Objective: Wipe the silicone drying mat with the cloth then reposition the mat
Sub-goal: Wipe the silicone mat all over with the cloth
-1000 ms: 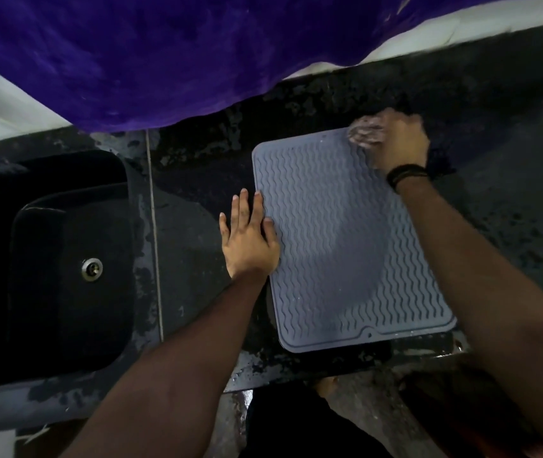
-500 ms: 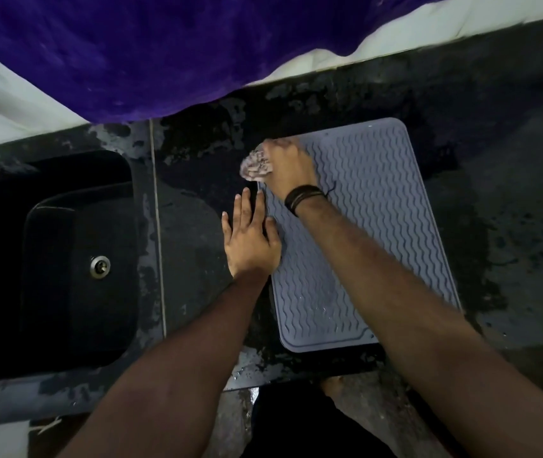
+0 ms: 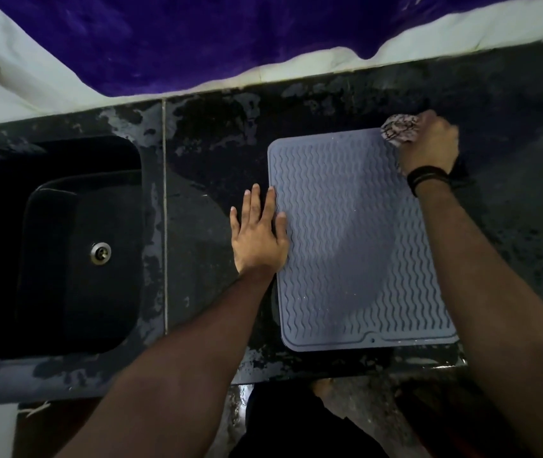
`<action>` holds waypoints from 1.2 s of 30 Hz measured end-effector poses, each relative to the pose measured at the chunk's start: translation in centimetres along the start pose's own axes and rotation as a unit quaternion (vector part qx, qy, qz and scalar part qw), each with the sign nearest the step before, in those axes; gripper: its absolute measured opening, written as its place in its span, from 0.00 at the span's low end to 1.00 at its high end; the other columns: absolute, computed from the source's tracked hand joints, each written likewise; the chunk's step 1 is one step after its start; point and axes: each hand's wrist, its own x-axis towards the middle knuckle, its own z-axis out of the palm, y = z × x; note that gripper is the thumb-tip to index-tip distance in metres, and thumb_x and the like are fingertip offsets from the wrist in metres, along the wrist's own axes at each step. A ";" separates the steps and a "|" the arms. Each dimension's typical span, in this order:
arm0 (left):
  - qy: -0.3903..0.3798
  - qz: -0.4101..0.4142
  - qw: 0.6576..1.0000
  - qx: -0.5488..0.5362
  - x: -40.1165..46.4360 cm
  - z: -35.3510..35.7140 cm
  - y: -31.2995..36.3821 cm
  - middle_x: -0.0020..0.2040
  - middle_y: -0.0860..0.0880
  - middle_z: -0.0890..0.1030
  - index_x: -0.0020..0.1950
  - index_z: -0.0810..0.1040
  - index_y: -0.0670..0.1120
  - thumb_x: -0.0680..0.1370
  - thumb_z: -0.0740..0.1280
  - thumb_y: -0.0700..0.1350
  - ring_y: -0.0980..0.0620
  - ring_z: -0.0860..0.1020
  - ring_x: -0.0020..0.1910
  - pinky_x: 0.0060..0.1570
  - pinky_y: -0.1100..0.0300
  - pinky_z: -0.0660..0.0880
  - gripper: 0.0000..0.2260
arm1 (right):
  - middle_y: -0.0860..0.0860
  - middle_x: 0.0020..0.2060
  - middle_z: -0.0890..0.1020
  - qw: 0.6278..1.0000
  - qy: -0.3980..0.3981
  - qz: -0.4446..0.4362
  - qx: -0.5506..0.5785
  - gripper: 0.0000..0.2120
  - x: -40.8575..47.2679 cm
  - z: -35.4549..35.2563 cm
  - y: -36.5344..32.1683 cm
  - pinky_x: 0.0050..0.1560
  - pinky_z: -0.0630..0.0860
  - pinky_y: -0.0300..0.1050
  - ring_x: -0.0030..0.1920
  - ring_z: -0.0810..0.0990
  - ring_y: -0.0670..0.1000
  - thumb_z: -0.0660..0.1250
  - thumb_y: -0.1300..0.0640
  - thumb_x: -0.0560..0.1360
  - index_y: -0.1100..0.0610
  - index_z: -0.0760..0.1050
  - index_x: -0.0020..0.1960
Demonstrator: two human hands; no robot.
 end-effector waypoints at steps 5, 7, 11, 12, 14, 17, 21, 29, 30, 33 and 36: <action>-0.004 -0.002 1.000 0.006 0.2 0.2 -0.1 0.84 0.50 0.49 0.83 0.51 0.56 0.85 0.44 0.59 0.53 0.45 0.82 0.80 0.47 0.40 0.26 | 0.58 0.53 0.82 0.992 -0.019 -0.104 0.065 0.11 -4.9 1.8 -8.9 0.51 0.80 0.50 0.53 0.81 0.58 0.66 0.60 0.75 0.59 0.75 0.58; -0.004 -0.002 1.000 0.007 0.2 0.2 -0.2 0.84 0.50 0.49 0.83 0.51 0.56 0.85 0.45 0.58 0.53 0.45 0.82 0.80 0.47 0.41 0.25 | 0.57 0.55 0.81 0.979 -0.079 -0.173 0.080 0.15 -8.2 3.4 -12.4 0.53 0.79 0.51 0.56 0.79 0.58 0.67 0.62 0.74 0.58 0.74 0.60; -0.010 0.001 1.000 0.012 0.2 0.2 -0.2 0.84 0.50 0.47 0.83 0.49 0.58 0.86 0.45 0.57 0.52 0.45 0.82 0.79 0.48 0.39 0.24 | 0.55 0.62 0.77 0.962 -0.105 -0.249 0.046 0.23 -10.5 5.0 -13.3 0.60 0.74 0.51 0.63 0.72 0.57 0.70 0.62 0.72 0.55 0.72 0.66; -0.013 0.002 1.000 0.012 0.3 0.1 -0.3 0.84 0.50 0.47 0.83 0.49 0.59 0.86 0.45 0.57 0.52 0.45 0.82 0.78 0.49 0.38 0.24 | 0.55 0.62 0.77 0.963 -0.100 -0.245 0.043 0.23 -10.1 5.1 -12.8 0.60 0.74 0.51 0.63 0.73 0.57 0.69 0.61 0.72 0.55 0.71 0.66; -0.013 0.005 1.000 0.011 0.2 0.0 -0.2 0.84 0.49 0.47 0.83 0.50 0.60 0.86 0.45 0.57 0.52 0.44 0.82 0.78 0.49 0.38 0.24 | 0.56 0.59 0.79 0.966 -0.087 -0.242 0.028 0.21 -8.7 4.8 -11.3 0.56 0.76 0.52 0.60 0.75 0.59 0.69 0.61 0.72 0.56 0.72 0.64; -0.013 0.006 1.000 0.005 0.1 -0.1 -0.1 0.84 0.49 0.48 0.83 0.51 0.60 0.86 0.46 0.57 0.52 0.44 0.82 0.79 0.47 0.39 0.23 | 0.59 0.53 0.80 0.975 -0.057 -0.214 0.013 0.14 -5.4 3.5 -7.8 0.49 0.79 0.54 0.55 0.77 0.61 0.67 0.59 0.74 0.57 0.74 0.58; -0.010 0.003 1.000 0.002 0.1 -0.1 -0.2 0.84 0.49 0.49 0.83 0.52 0.58 0.86 0.47 0.56 0.51 0.45 0.82 0.80 0.47 0.40 0.24 | 0.62 0.51 0.80 0.990 -0.018 -0.135 -0.041 0.12 -1.4 1.4 -1.4 0.46 0.77 0.54 0.53 0.77 0.64 0.68 0.57 0.73 0.60 0.74 0.55; -0.003 0.002 1.000 -0.002 0.1 0.1 0.0 0.84 0.48 0.50 0.83 0.55 0.56 0.86 0.48 0.56 0.50 0.47 0.83 0.80 0.46 0.42 0.24 | 0.59 0.55 0.81 0.995 -0.023 -0.094 -0.008 0.12 -3.1 1.1 -6.7 0.53 0.78 0.51 0.55 0.79 0.59 0.65 0.58 0.76 0.59 0.75 0.58; -0.004 0.002 1.000 0.000 0.1 0.0 0.0 0.84 0.48 0.50 0.83 0.55 0.56 0.86 0.49 0.56 0.50 0.47 0.83 0.80 0.46 0.42 0.24 | 0.58 0.55 0.81 0.991 -0.036 -0.128 0.012 0.12 -4.4 1.6 -8.9 0.53 0.79 0.51 0.55 0.79 0.59 0.65 0.60 0.76 0.59 0.75 0.59; -0.007 0.002 1.000 0.005 0.2 -0.2 0.0 0.84 0.48 0.50 0.83 0.55 0.56 0.86 0.49 0.55 0.50 0.47 0.83 0.80 0.46 0.43 0.24 | 0.57 0.56 0.79 0.968 -0.097 -0.230 0.036 0.16 -8.9 3.2 -14.7 0.53 0.78 0.52 0.58 0.76 0.59 0.66 0.63 0.74 0.58 0.74 0.61; -0.002 0.002 1.000 0.009 0.1 -0.1 -0.1 0.84 0.47 0.51 0.82 0.58 0.54 0.86 0.49 0.55 0.49 0.48 0.82 0.80 0.46 0.44 0.24 | 0.55 0.57 0.78 0.951 -0.118 -0.286 0.012 0.17 -10.8 4.7 -15.8 0.54 0.77 0.52 0.61 0.73 0.57 0.66 0.65 0.72 0.56 0.74 0.60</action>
